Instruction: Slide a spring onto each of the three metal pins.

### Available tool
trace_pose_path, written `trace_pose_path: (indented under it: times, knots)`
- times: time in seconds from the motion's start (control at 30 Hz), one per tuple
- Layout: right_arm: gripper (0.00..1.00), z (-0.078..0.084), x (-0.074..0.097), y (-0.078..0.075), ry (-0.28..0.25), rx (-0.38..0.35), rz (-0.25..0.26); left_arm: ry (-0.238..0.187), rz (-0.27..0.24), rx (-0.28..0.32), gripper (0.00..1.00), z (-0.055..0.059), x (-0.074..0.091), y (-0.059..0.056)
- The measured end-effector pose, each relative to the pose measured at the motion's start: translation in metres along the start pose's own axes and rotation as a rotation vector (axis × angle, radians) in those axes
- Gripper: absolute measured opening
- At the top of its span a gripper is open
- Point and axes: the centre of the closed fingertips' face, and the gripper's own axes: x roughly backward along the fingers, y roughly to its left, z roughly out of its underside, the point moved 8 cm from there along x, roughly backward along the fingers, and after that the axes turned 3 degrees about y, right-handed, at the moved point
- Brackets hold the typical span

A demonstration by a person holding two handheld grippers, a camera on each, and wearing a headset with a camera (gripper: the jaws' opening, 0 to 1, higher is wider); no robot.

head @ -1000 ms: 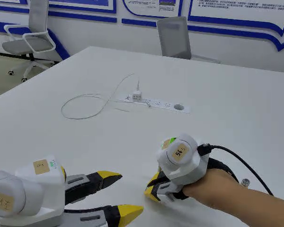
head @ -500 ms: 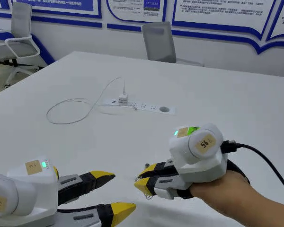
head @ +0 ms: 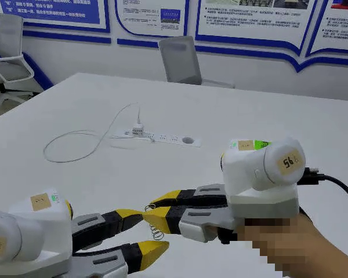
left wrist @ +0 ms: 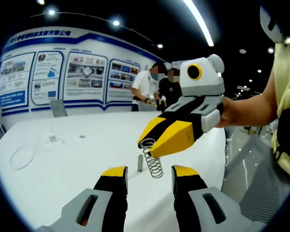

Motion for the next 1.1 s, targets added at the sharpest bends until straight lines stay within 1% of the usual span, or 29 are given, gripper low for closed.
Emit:
trace_pose_path:
  times: [0.1, 0.17, 0.27, 0.47, 0.73, 0.9, 0.97, 1.03, 1.1]
  knots:
    - [0.12, -0.003, 0.002, 0.003, -0.017, 0.0, -0.002, -0.004, 0.007, 0.002, 0.33, -0.002, 0.0, -0.002]
    - [0.12, -0.002, 0.002, 0.004, -0.015, 0.005, -0.001, -0.005, 0.011, 0.002, 0.3, -0.003, 0.0, -0.002]
    - [0.12, -0.002, 0.004, 0.005, -0.015, 0.008, 0.002, -0.009, 0.021, 0.002, 0.24, -0.004, 0.0, -0.003]
    - [0.12, -0.001, 0.006, 0.005, -0.011, 0.022, 0.009, 0.002, 0.042, -0.008, 0.12, -0.003, 0.0, -0.006]
    - [0.12, 0.001, 0.011, 0.005, 0.003, 0.056, 0.019, -0.002, 0.037, -0.016, 0.12, -0.002, 0.001, -0.005]
    - [0.11, 0.002, 0.01, 0.005, 0.009, 0.063, 0.021, 0.0, 0.032, -0.021, 0.13, -0.001, 0.0, -0.005]
    - [0.11, 0.0, 0.009, 0.003, 0.001, 0.064, 0.024, 0.004, 0.028, -0.029, 0.15, 0.0, -0.001, -0.004]
    - [0.11, -0.001, 0.009, 0.001, -0.002, 0.061, 0.026, 0.002, 0.02, -0.03, 0.21, 0.001, 0.0, -0.004]
    - [0.11, -0.002, 0.009, -0.001, -0.005, 0.06, 0.03, 0.003, 0.017, -0.03, 0.22, 0.001, 0.001, -0.003]
